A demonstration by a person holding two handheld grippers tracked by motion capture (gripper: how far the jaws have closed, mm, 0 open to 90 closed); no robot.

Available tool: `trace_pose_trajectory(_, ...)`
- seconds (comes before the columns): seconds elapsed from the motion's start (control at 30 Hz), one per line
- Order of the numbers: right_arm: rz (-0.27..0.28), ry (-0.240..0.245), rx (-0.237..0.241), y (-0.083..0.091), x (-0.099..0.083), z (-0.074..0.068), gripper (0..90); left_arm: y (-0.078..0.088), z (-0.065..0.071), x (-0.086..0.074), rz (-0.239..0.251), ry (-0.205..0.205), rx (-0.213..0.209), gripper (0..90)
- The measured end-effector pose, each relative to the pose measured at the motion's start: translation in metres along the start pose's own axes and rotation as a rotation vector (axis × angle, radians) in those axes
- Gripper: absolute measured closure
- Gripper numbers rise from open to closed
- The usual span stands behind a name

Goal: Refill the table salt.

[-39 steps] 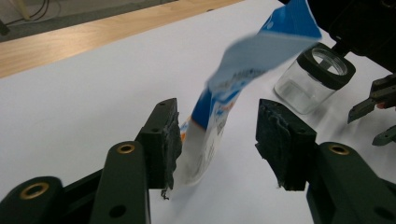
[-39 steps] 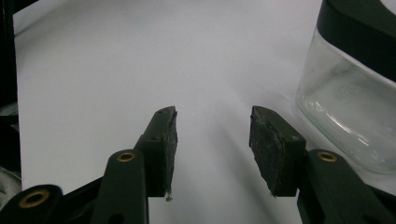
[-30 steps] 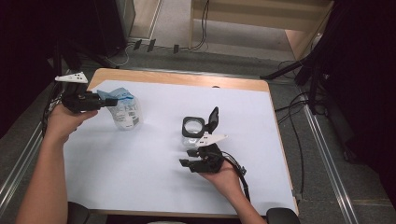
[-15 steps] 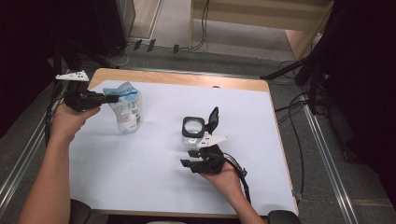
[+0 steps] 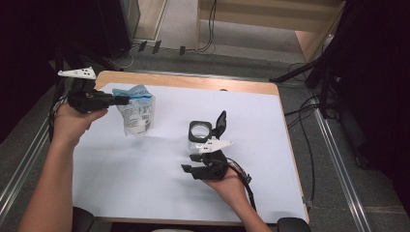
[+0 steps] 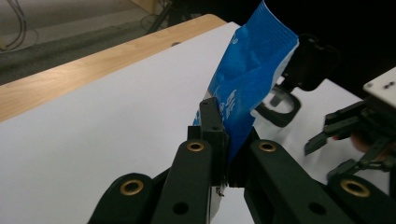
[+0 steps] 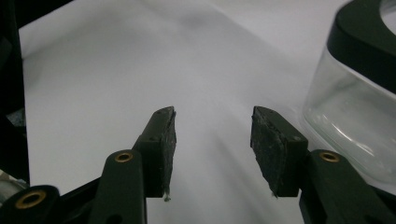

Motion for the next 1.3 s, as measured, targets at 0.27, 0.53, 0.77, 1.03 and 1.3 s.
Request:
trace_pose_trajectory(0.27,0.013,0.018,0.004,-0.021,0.02,-0.014,48.9,0.002,0.025,0.014,-0.028,-0.02,-0.022,90.0)
trace_pose_trajectory(0.53,0.029,0.048,0.007,-0.05,0.04,-0.027,47.5,0.005,0.045,0.023,-0.021,-0.034,-0.075,90.0)
trace_pose_trajectory(0.77,0.028,0.05,-0.04,-0.072,0.045,-0.025,46.0,0.004,0.055,0.028,-0.017,-0.039,-0.109,90.0)
trace_pose_trajectory(1.03,0.065,0.038,-0.079,-0.092,0.05,-0.019,46.6,-0.002,0.058,0.027,-0.043,-0.025,-0.132,90.0)
trace_pose_trajectory(1.3,0.102,0.021,-0.108,-0.106,0.051,-0.013,47.3,-0.006,0.063,0.026,-0.057,0.0,-0.171,89.9)
Point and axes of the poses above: each handheld gripper's, and its own axes: y roughly backward along the jaws, x roughly out of its top, z roughly to its right, the point moved 6 cm from there along -y, roughly forward along the jaws, and after that the axes turned 12 degrees about -y, right-handed, at the moved point
